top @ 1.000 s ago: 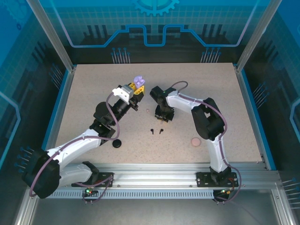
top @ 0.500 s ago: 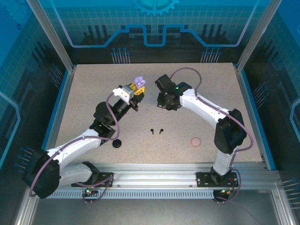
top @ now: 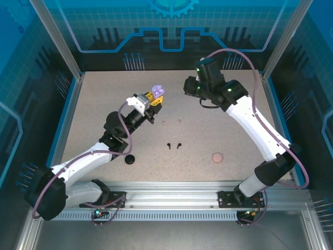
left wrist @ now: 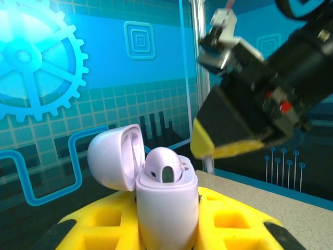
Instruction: Insert wireless bluetooth earbuds into charging case
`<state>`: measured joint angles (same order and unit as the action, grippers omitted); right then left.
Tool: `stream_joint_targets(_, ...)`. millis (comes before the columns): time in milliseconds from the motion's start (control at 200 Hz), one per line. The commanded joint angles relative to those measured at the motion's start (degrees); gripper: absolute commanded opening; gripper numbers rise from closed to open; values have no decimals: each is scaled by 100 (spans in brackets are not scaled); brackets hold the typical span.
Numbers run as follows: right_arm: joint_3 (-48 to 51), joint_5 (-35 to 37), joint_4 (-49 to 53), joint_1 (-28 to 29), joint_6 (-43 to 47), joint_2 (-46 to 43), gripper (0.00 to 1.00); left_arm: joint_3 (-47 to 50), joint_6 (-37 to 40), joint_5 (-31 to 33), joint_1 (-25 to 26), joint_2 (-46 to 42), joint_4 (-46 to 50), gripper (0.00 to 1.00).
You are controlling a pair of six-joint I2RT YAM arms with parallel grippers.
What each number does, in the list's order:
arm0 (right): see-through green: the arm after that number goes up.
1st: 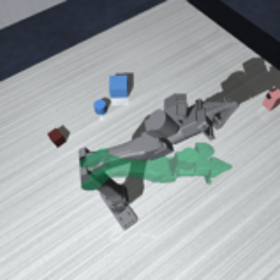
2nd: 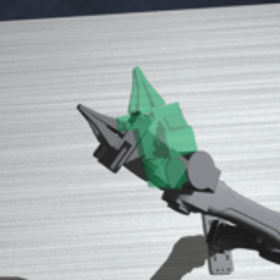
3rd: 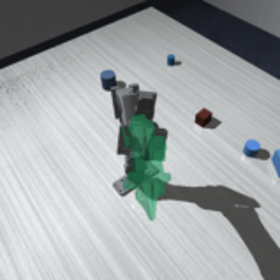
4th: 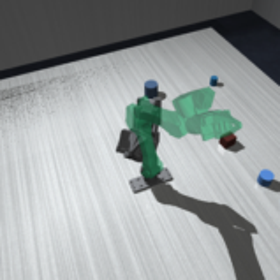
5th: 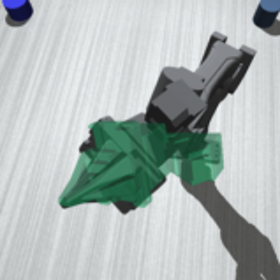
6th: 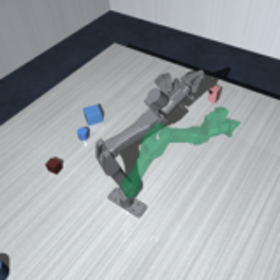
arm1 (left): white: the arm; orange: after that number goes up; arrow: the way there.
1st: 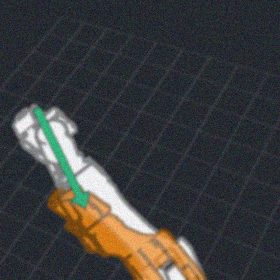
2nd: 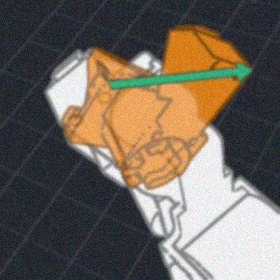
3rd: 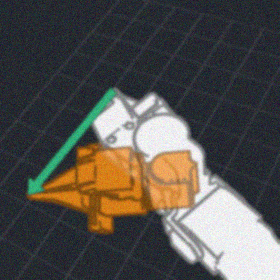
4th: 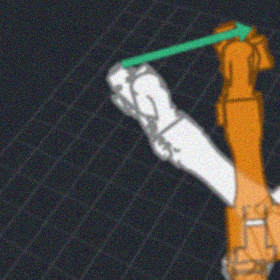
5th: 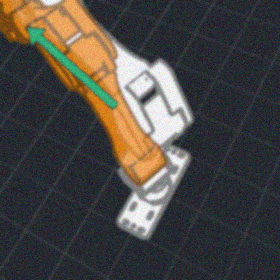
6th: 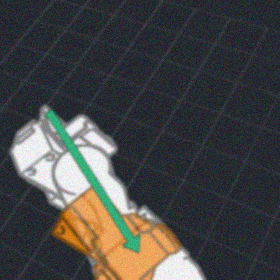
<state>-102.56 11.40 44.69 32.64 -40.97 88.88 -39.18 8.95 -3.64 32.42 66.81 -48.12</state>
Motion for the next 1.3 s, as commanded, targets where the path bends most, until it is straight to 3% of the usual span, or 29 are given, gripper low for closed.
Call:
stream_joint_targets(0,-354,-254,-174,-65,402,-182,17,-244,-94,-171,32,94,-99,0)
stream_joint_targets(210,-755,-696,-265,53,669,-174,17,-368,-139,-238,34,312,-145,0)
stream_joint_targets(805,-897,-517,-433,1031,1517,23,17,-477,-201,-289,40,483,-195,0)
stream_joint_targets(1296,-897,-595,-443,1064,1465,234,17,-472,-227,-286,56,483,-205,0)
